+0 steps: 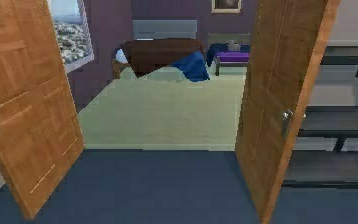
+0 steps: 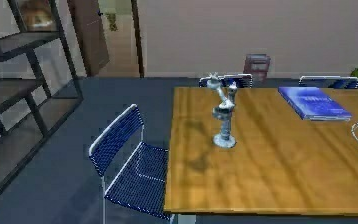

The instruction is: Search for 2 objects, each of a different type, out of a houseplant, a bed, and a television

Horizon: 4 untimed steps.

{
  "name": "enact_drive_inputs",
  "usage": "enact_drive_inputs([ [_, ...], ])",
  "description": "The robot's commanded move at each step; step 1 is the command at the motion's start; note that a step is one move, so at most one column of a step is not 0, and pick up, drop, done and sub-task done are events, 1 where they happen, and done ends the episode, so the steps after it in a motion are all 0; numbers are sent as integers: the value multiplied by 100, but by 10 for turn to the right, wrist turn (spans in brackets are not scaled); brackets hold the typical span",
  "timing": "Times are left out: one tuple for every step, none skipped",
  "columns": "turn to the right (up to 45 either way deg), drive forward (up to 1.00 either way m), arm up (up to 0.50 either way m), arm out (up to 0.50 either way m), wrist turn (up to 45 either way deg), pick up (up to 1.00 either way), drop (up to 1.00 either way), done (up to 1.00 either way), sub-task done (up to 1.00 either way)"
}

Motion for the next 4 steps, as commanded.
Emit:
enact_drive_inputs([
  [0, 100, 0, 0, 0, 0, 0, 0, 0],
  [120, 0, 0, 0, 0, 0, 0, 0, 0],
  [0, 15, 0, 0, 0, 0, 0, 0, 0],
  [-30, 0, 0, 0, 0, 0, 0, 0, 0],
])
